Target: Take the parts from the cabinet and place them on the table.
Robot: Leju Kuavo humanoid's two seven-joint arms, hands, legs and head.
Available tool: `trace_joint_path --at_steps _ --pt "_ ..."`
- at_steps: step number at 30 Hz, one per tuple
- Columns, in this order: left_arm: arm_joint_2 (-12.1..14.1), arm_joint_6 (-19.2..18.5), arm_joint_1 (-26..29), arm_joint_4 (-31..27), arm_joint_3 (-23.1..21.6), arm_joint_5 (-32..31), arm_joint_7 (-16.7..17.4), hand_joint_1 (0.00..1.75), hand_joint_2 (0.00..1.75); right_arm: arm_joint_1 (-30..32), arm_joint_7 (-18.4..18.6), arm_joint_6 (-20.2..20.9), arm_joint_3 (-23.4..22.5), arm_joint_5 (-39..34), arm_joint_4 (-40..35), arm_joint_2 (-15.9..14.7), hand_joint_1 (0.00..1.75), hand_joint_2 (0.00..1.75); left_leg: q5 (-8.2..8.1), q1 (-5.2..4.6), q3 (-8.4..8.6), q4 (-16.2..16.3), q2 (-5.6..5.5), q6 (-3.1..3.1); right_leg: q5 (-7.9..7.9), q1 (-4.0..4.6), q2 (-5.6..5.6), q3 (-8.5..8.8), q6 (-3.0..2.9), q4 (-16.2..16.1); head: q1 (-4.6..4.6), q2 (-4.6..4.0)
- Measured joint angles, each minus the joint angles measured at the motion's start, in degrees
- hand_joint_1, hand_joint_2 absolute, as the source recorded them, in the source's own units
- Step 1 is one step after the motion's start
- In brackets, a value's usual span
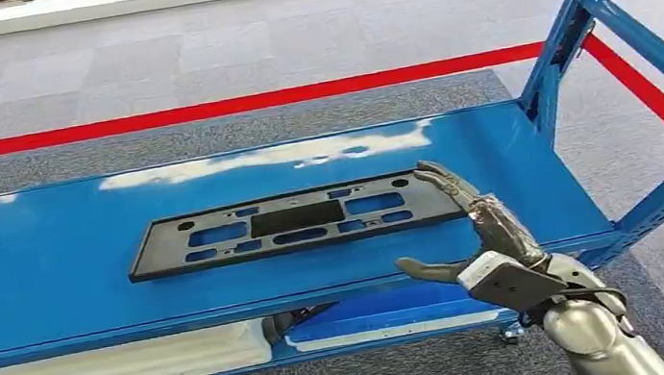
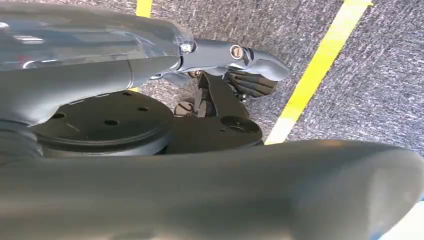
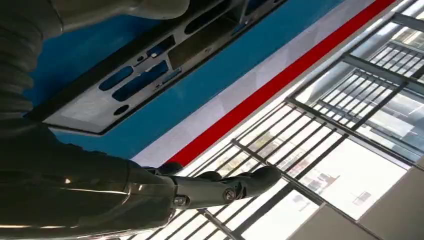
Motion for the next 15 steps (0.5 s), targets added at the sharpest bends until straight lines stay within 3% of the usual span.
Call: trace_joint_path --at_steps 15 --pt "0.0 0.0 0.0 0.0 0.0 0.0 0.0 0.00 0.00 0.0 0.0 0.0 0.0 0.0 0.0 0.0 0.00 1.75 0.00 0.00 0.00 0.0 0.00 0.00 0.00 0.00 0.00 0.00 0.00 0.0 0.00 0.02"
